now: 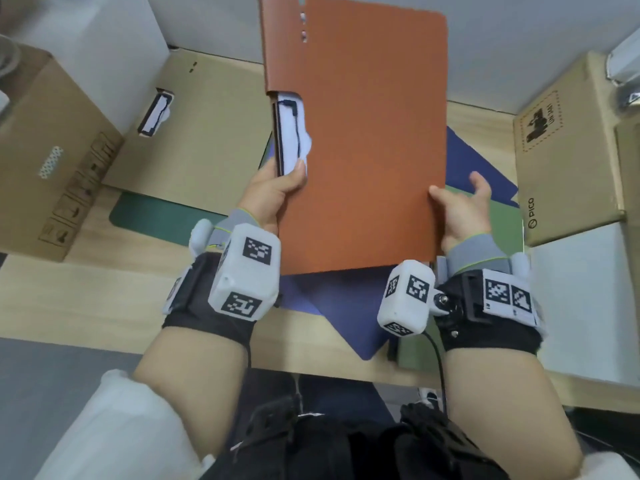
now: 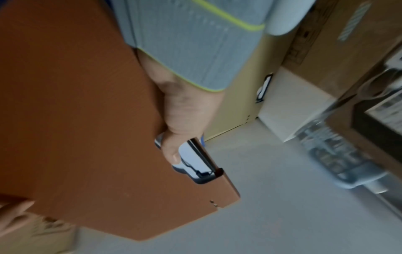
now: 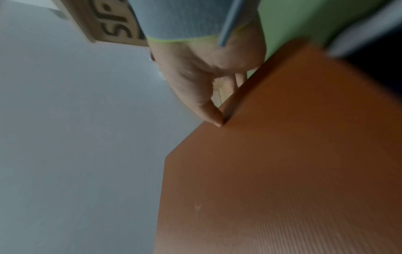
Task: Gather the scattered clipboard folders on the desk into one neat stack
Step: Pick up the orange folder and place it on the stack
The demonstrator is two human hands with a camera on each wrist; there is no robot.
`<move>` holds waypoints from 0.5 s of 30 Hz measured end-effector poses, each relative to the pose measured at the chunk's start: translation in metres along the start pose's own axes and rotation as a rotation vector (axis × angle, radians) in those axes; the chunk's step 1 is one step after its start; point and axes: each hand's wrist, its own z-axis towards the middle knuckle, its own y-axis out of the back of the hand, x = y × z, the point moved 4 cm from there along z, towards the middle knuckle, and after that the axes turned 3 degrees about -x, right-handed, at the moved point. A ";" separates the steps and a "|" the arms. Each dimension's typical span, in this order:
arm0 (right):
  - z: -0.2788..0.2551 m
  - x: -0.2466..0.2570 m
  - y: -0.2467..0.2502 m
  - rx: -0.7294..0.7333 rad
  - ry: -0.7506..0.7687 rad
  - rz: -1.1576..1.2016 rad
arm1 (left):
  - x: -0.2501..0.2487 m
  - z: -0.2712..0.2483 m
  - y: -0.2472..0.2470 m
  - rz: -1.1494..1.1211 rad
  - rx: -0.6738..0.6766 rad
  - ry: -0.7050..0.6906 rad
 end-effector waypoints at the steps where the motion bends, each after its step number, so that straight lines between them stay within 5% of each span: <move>1: 0.002 0.003 0.008 0.017 0.023 -0.050 | 0.004 -0.002 -0.010 0.042 0.027 0.014; 6: 0.006 -0.006 0.062 -0.067 0.029 -0.172 | 0.045 -0.009 -0.060 0.314 0.190 0.082; 12: 0.017 -0.057 0.132 -0.280 -0.119 -0.196 | 0.093 -0.015 -0.092 0.532 0.454 0.343; 15: 0.022 -0.080 0.149 -0.297 -0.135 -0.271 | 0.109 -0.020 -0.100 0.607 0.447 0.380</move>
